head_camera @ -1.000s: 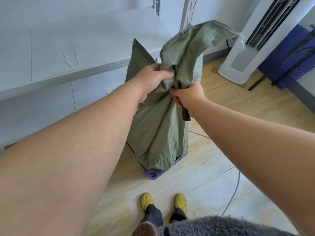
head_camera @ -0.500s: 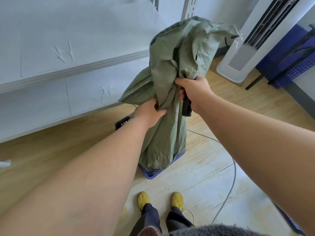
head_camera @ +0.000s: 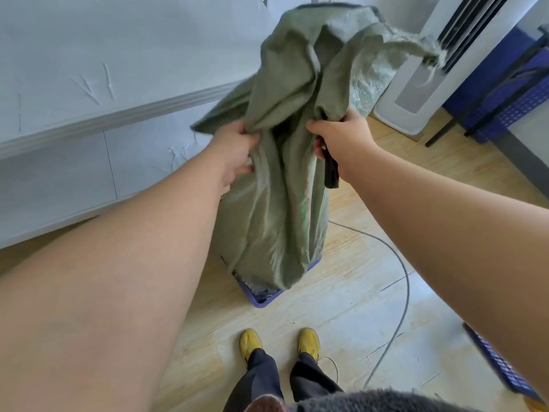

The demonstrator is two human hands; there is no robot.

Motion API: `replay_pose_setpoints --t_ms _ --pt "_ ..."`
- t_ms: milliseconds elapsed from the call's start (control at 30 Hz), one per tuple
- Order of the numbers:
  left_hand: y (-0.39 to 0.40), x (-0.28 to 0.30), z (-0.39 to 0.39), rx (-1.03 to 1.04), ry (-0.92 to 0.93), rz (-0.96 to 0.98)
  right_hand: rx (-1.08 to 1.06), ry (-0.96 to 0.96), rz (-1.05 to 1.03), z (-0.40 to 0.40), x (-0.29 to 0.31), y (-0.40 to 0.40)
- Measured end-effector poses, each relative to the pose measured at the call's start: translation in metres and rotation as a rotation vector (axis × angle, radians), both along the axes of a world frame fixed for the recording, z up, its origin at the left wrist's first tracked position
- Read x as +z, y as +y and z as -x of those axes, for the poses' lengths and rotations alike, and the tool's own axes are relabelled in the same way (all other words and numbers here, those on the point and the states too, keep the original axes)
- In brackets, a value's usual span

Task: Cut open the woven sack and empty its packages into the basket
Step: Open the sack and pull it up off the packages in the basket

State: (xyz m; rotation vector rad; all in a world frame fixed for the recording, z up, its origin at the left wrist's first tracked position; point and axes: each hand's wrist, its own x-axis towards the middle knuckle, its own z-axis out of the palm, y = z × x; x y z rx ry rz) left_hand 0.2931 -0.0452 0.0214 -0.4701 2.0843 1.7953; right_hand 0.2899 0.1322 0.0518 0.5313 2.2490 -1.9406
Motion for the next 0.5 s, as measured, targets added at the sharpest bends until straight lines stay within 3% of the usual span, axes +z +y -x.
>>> replay_pose_setpoints --t_ms 33,133,233,300,400,500 --pt "-0.001 -0.001 0.000 0.039 0.016 -0.062 -0.001 0.008 0.009 0.000 0.000 0.000" --pt "-0.003 -0.004 -0.003 0.025 -0.016 0.009 0.011 0.002 0.030 -0.001 0.000 -0.003" --pt "-0.007 0.001 0.000 0.130 0.055 -0.108 0.024 -0.008 0.064 -0.002 0.000 -0.007" --pt "-0.002 0.012 0.002 0.040 0.045 -0.041 0.021 0.000 0.070 -0.002 -0.002 -0.009" --pt "0.002 0.020 0.002 0.123 0.155 -0.114 0.013 -0.006 0.079 -0.003 0.000 -0.012" --pt "0.003 0.023 -0.002 -0.041 0.081 0.018 0.002 -0.002 0.065 -0.004 0.000 -0.011"
